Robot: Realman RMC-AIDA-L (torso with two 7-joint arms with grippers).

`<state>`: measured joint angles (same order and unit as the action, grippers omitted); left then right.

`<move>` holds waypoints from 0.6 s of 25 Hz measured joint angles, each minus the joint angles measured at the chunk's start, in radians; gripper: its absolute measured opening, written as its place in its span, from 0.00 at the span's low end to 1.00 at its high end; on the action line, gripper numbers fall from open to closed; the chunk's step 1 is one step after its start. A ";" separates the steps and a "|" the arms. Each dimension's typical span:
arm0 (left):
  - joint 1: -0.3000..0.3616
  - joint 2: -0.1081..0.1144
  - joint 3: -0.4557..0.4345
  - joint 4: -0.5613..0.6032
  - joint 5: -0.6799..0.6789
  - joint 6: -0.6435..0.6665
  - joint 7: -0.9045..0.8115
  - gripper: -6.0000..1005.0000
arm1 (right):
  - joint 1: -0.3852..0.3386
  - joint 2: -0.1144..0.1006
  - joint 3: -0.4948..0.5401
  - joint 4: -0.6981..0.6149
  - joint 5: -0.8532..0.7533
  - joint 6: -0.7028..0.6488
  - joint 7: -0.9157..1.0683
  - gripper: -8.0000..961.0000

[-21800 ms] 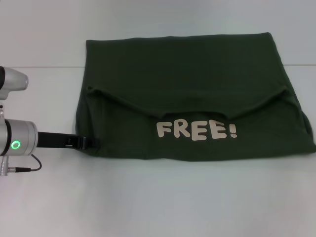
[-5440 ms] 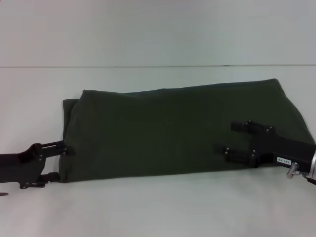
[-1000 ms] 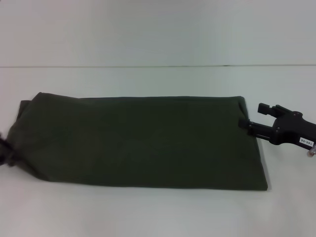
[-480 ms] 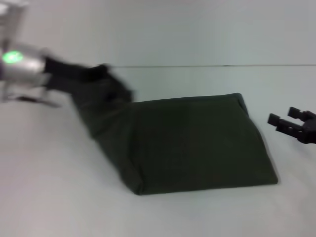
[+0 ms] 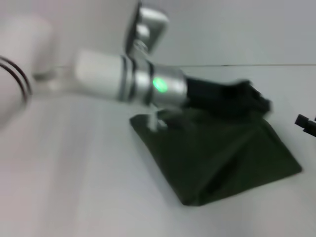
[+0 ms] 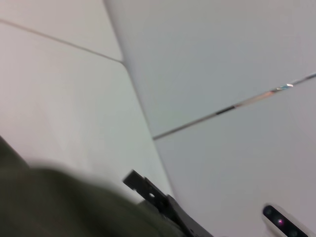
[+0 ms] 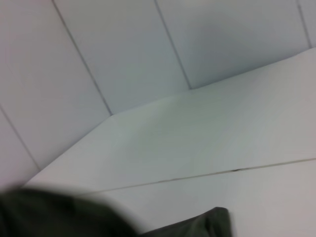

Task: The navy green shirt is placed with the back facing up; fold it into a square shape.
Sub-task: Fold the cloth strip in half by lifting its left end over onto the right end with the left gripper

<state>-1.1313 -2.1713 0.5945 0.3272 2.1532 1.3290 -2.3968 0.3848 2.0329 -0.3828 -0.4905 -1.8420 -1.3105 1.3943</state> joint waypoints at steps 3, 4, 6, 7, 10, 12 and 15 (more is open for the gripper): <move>0.003 -0.002 0.015 -0.190 -0.093 -0.099 0.141 0.02 | -0.001 -0.003 0.014 -0.001 0.004 -0.003 0.005 0.95; 0.014 -0.002 0.011 -0.234 -0.108 -0.121 0.176 0.02 | 0.003 -0.004 0.016 -0.001 0.005 -0.003 0.008 0.95; 0.038 -0.003 0.010 -0.250 -0.119 -0.126 0.195 0.03 | 0.014 -0.004 0.016 -0.001 0.005 -0.002 0.015 0.95; 0.054 -0.003 0.009 -0.251 -0.126 -0.125 0.197 0.03 | 0.020 -0.004 0.013 -0.001 0.005 -0.001 0.018 0.95; 0.081 -0.004 0.009 -0.251 -0.148 -0.124 0.204 0.03 | 0.032 -0.004 -0.004 0.001 -0.012 0.001 0.021 0.95; 0.085 -0.004 0.010 -0.246 -0.155 -0.123 0.207 0.03 | 0.044 -0.003 -0.037 -0.001 -0.045 0.002 0.021 0.95; 0.088 -0.004 0.010 -0.233 -0.166 -0.113 0.208 0.04 | 0.055 -0.001 -0.095 -0.022 -0.105 -0.001 0.006 0.95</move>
<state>-1.0435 -2.1755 0.6045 0.0938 1.9870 1.2160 -2.1888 0.4397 2.0319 -0.4781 -0.5129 -1.9472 -1.3113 1.4007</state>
